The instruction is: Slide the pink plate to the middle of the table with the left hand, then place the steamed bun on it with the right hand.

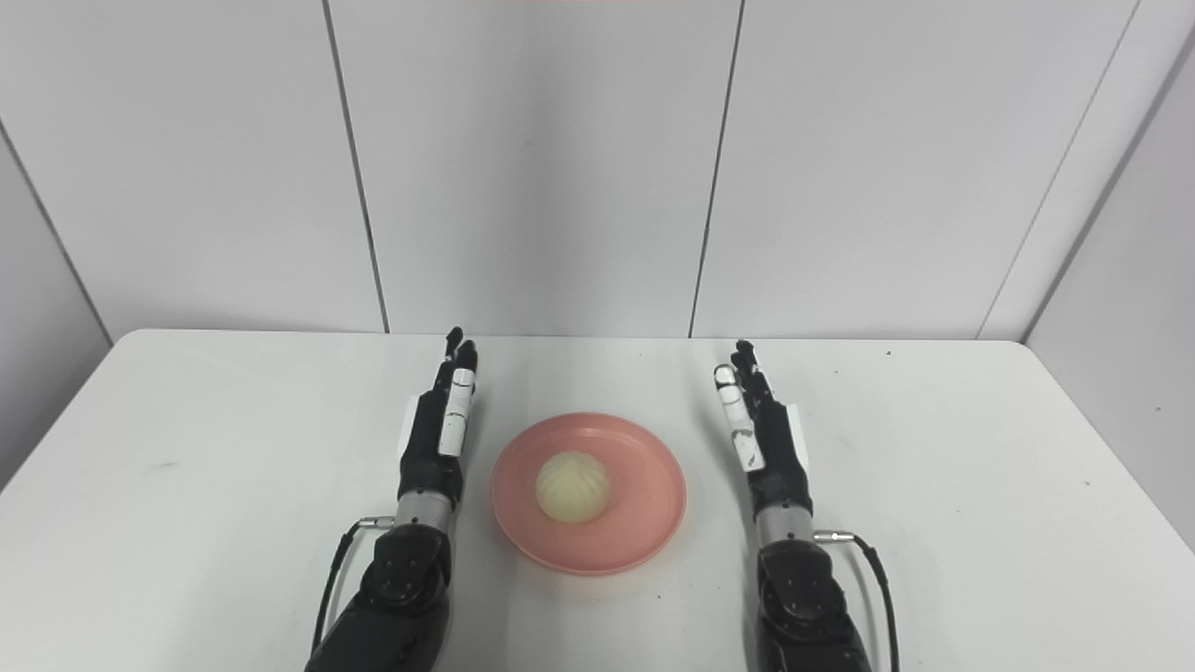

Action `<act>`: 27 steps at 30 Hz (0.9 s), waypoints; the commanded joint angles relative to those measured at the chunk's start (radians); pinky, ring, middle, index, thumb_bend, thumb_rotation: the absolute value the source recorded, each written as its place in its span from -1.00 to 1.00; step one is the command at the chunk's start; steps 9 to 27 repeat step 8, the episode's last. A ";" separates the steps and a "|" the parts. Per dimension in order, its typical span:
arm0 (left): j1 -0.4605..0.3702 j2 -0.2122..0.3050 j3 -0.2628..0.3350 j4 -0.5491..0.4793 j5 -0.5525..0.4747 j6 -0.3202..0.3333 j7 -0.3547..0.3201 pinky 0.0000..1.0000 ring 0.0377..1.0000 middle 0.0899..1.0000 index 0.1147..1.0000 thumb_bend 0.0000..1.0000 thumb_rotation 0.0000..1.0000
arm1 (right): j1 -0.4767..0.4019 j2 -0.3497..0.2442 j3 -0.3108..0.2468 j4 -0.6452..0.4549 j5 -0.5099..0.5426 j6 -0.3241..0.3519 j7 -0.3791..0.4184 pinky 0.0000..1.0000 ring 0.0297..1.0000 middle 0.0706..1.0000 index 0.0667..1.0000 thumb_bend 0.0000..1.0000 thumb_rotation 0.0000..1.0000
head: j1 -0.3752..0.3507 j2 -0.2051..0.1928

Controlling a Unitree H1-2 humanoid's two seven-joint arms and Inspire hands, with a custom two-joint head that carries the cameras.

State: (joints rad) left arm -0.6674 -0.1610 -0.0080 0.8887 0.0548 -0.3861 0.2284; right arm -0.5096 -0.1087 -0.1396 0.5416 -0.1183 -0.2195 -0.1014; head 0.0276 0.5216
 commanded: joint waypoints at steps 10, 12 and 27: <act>0.083 -0.014 -0.004 0.006 -0.005 0.022 -0.011 1.00 1.00 1.00 1.00 0.43 0.98 | -0.035 -0.006 0.038 0.053 -0.001 -0.080 -0.035 1.00 0.97 0.92 0.87 0.60 1.00 | 0.000 0.003; 0.083 -0.014 -0.004 0.006 -0.005 0.022 -0.011 1.00 1.00 1.00 1.00 0.43 0.98 | -0.035 -0.006 0.038 0.053 -0.001 -0.080 -0.035 1.00 0.97 0.92 0.87 0.60 1.00 | 0.000 0.003; 0.083 -0.014 -0.004 0.006 -0.005 0.022 -0.011 1.00 1.00 1.00 1.00 0.43 0.98 | -0.035 -0.006 0.038 0.053 -0.001 -0.080 -0.035 1.00 0.97 0.92 0.87 0.60 1.00 | 0.000 0.003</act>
